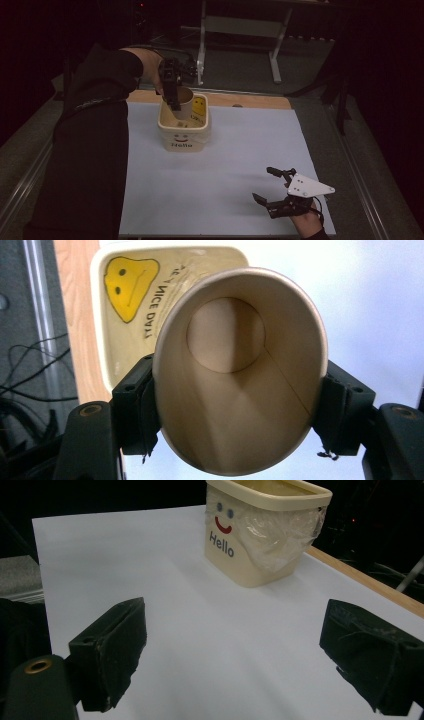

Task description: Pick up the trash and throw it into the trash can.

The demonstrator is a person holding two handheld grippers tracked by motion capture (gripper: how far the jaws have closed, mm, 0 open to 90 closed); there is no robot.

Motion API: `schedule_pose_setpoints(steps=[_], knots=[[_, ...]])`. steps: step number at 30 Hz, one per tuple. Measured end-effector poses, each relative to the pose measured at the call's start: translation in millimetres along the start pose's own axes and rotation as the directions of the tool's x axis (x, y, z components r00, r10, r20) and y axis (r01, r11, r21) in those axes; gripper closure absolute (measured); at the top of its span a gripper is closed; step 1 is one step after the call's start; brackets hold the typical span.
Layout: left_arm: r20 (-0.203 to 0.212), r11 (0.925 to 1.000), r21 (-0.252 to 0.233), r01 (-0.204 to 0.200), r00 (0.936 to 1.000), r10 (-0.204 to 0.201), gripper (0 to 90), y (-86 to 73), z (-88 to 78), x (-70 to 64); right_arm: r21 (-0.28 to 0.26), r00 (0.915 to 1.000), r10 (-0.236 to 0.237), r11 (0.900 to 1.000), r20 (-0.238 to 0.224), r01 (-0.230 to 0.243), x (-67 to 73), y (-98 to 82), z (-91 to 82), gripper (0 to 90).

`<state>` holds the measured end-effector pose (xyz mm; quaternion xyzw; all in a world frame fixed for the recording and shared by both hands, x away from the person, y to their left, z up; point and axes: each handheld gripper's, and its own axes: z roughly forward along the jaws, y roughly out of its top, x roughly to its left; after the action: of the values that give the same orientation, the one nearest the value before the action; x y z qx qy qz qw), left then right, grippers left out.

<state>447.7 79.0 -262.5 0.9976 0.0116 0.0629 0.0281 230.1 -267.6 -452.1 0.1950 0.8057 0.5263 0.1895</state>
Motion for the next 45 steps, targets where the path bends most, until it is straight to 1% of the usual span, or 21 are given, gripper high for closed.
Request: schedule_pose_setpoints(steps=[2, 4, 5, 7, 15, 19, 21, 22, 28, 30, 32, 33, 34, 35, 36, 37, 38, 39, 40, 42, 45], knots=[[0.014, 0.9999, -0.012, 0.005, 0.9999, -0.005, 32.2, 0.2, 1.9, 1.2, 0.001, 1.0, 0.0, 1.0, 0.0, 0.0, 0.0, 0.0, 0.1, 11.3], [0.015, 0.9998, -0.017, 0.004, 0.9999, -0.004, 32.1, 0.4, 5.1, 3.0, 0.002, 1.0, 0.0, 1.0, -0.001, 0.0, 0.2, 0.0, 0.2, 11.4], [0.011, 1.0, -0.008, 0.004, 0.9999, -0.004, 32.1, 0.5, 7.3, 4.4, 0.004, 1.0, -0.002, 1.0, -0.002, 0.002, 0.5, 0.1, 0.2, 11.3], [0.02, 1.0, -0.006, 0.005, 0.9998, -0.005, 32.1, 0.5, 10.8, 5.3, 0.004, 1.0, -0.002, 1.0, -0.003, 0.002, 0.6, 0.1, 0.2, 11.3], [0.018, 1.0, -0.004, 0.001, 0.9998, -0.001, 31.5, -1.8, 24.0, 11.8, 0.004, 1.0, -0.002, 1.0, -0.005, 0.002, 0.7, 0.0, 0.1, 11.4], [0.038, 1.0, 0.002, 0.006, 0.9993, -0.007, 30.5, -2.6, 31.2, 13.8, 0.007, 1.0, -0.003, 1.0, -0.006, 0.003, 0.8, -0.2, 0.5, 11.4], [0.014, 0.9999, 0.013, 0.003, 0.9999, -0.003, 29.6, -2.7, 34.6, 14.9, 0.007, 1.0, -0.002, 1.0, -0.006, 0.002, 0.8, -0.2, 0.6, 11.4], [0.019, 0.9999, 0.008, 0.013, 0.9997, -0.013, 29.0, -3.1, 36.2, 15.9, 0.009, 1.0, -0.003, 1.0, -0.007, 0.003, 0.9, -0.3, 0.9, 11.4], [0.03, 0.9998, 0.001, 0.019, 0.9994, -0.019, 28.2, -3.6, 39.5, 17.4, 0.012, 0.9999, -0.002, 1.0, -0.01, 0.002, 1.1, -0.6, 1.7, 11.4], [0.041, 0.9997, 0.003, 0.026, 0.9988, -0.026, 28.1, -4.8, 40.6, 17.6, 0.013, 0.9999, 0.0, 1.0, -0.012, 0.0, 1.1, -0.6, 1.7, 11.3], [0.055, 0.9983, 0.003, 0.058, 0.9968, -0.058, 25.1, -7.0, 45.0, 18.1, 0.014, 0.9999, -0.001, 1.0, -0.012, 0.002, 1.4, -0.5, 1.7, 11.4], [0.055, 0.9983, 0.003, 0.058, 0.9968, -0.058, 23.4, -7.0, 45.0, 18.1, 0.014, 0.9999, -0.003, 1.0, -0.011, 0.003, 1.5, -0.5, 1.7, 11.4], [0.045, 0.9968, -0.001, 0.08, 0.9958, -0.08, 23.4, -7.2, 46.7, 17.8, 0.014, 0.9999, -0.003, 1.0, -0.011, 0.003, 1.5, -0.5, 1.7, 11.4], [0.03, 0.9957, -0.009, 0.092, 0.9953, -0.092, 20.6, -7.6, 47.6, 18.3, 0.014, 0.9999, -0.002, 1.0, -0.012, 0.002, 1.4, -0.5, 1.6, 11.4], [0.028, 0.9926, -0.013, 0.121, 0.9923, -0.121, 19.2, -7.6, 47.9, 20.5, 0.014, 0.9999, -0.003, 1.0, -0.011, 0.003, 1.3, -0.6, 1.7, 11.4], [0.04, 0.9903, -0.022, 0.138, 0.9898, -0.137, 18.2, -7.6, 47.6, 22.0, 0.016, 0.9999, -0.002, 1.0, -0.011, 0.002, 1.3, -0.6, 1.7, 11.4], [0.06, 0.9827, -0.013, 0.184, 0.9812, -0.183, 12.1, -6.8, 47.0, 24.3, 0.016, 0.9999, -0.003, 1.0, -0.01, 0.003, 1.3, -0.6, 1.7, 11.4], [0.052, 0.9781, 0.011, 0.208, 0.9767, -0.208, 4.1, -6.2, 46.6, 25.4, 0.015, 0.9999, -0.003, 1.0, -0.01, 0.003, 1.3, -0.5, 1.7, 11.4], [0.036, 0.9727, 0.021, 0.231, 0.9721, -0.232, 0.4, -6.0, 45.7, 26.1, 0.015, 0.9999, -0.002, 1.0, -0.012, 0.002, 1.2, -0.6, 1.7, 11.4], [0.042, 0.955, 0.025, 0.296, 0.9541, -0.296, 0.3, -6.5, 43.2, 28.9, 0.015, 0.9999, -0.002, 1.0, -0.011, 0.002, 1.2, -0.6, 1.8, 11.4], [0.072, 0.9461, 0.027, 0.323, 0.9434, -0.324, 0.3, -8.9, 40.9, 30.7, 0.016, 0.9999, -0.002, 1.0, -0.011, 0.003, 1.3, -0.5, 1.6, 11.4]])
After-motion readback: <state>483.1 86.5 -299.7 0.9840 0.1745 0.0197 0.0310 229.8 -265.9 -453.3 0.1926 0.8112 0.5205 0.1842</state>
